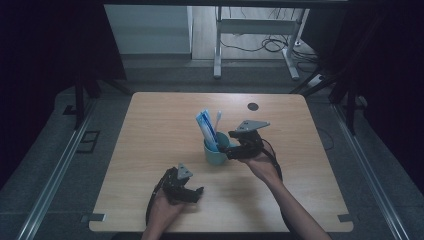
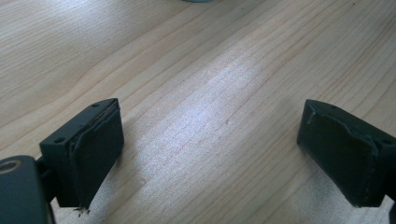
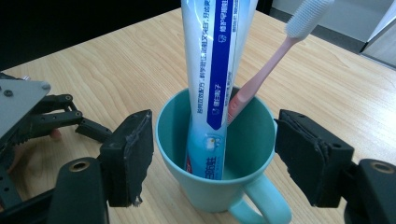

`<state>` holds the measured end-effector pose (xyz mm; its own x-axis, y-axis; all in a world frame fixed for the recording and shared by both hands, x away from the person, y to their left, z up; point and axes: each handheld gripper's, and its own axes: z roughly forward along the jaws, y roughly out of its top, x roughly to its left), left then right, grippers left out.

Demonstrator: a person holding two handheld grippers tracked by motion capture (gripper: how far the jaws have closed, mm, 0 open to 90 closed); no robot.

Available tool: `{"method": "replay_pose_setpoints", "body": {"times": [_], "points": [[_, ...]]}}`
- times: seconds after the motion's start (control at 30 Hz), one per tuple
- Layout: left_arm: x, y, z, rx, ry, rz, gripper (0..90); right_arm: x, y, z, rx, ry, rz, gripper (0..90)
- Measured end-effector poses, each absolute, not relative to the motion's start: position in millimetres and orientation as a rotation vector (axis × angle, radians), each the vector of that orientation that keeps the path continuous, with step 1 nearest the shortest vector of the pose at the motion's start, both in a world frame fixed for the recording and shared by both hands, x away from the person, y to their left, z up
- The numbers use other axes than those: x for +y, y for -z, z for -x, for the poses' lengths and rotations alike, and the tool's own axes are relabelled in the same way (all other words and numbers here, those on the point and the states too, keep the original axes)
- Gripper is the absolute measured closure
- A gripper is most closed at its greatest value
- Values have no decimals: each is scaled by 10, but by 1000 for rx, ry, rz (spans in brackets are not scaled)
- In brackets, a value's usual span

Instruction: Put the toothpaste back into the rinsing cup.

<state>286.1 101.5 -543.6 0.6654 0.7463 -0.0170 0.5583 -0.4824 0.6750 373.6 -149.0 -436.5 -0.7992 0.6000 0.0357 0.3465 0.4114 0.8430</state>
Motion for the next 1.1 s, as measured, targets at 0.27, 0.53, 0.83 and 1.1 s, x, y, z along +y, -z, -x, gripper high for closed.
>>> {"method": "replay_pose_setpoints", "body": {"times": [0.27, 0.53, 0.83, 1.1], "points": [[1015, 5436, -2861, 1002, -368, -2218, 73, -1536, 4387, -3720, 2397, -1338, -831, 272], [1015, 5436, -2861, 1002, -368, -2218, 73, -1573, 4389, -3695, 2392, -1350, -831, 264], [1015, 5436, -2861, 1002, -368, -2218, 73, -1634, 4370, -3656, 2381, -1370, -833, 251], [1015, 5436, -2861, 1002, -368, -2217, 73, -1686, 4351, -3593, 2379, -1383, -820, 240]]}}
